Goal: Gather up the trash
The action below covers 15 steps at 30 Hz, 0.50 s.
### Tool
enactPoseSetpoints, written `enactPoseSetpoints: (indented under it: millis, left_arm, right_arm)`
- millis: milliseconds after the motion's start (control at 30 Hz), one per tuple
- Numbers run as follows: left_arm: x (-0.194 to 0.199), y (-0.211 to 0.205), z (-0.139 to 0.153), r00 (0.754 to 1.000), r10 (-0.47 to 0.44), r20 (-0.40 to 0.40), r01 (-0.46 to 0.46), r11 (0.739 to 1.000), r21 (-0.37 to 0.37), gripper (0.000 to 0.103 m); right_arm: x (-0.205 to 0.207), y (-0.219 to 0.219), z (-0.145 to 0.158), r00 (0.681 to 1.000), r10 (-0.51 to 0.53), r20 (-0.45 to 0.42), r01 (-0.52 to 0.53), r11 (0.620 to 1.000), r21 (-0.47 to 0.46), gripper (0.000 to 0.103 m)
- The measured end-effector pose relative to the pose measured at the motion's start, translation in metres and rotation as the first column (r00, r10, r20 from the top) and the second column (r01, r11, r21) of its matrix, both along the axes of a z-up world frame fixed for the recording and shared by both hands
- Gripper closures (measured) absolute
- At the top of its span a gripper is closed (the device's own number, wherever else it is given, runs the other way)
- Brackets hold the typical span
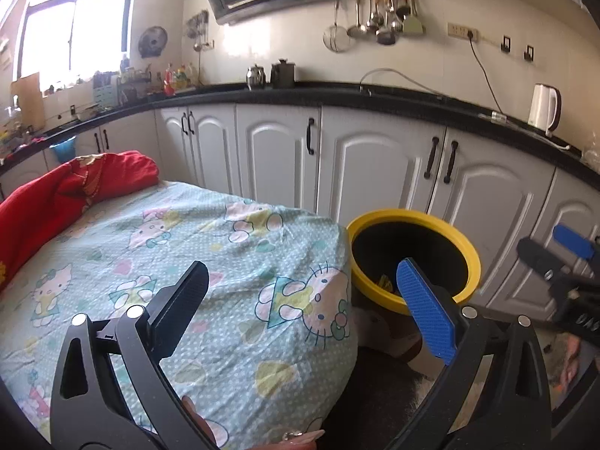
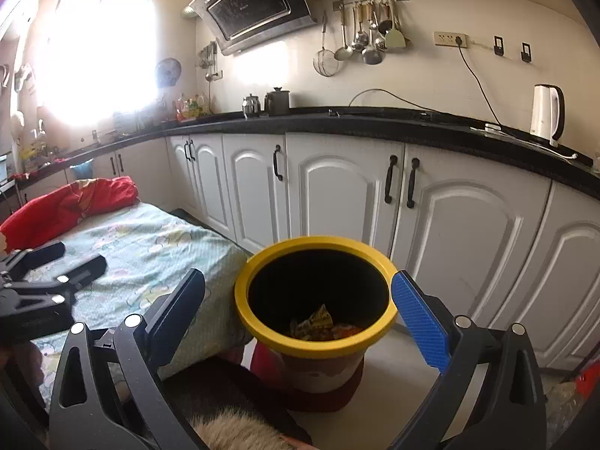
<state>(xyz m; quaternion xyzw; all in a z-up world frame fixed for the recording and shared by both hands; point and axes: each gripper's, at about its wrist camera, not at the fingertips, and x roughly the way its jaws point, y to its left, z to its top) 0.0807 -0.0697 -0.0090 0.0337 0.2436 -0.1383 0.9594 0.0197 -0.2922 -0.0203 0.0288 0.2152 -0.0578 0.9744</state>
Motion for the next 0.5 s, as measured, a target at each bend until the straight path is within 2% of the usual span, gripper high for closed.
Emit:
enactPoseSetpoints:
  millis: [133, 500]
  left_arm:
    - [-0.004, 0.004, 0.001, 1.0, -0.001, 0.005, 0.001, 1.0, -0.014, 0.011]
    - [-0.007, 0.009, 0.0, 1.0, 0.019, 0.005, -0.018, 0.999, -0.04, 0.011]
  right_arm:
    - [0.0, 0.006, -0.004, 1.0, 0.009, -0.002, -0.009, 1.0, -0.017, 0.006]
    - [-0.008, 0.014, 0.003, 0.997, 0.033, 0.077, -0.028, 0.998, -0.064, 0.006]
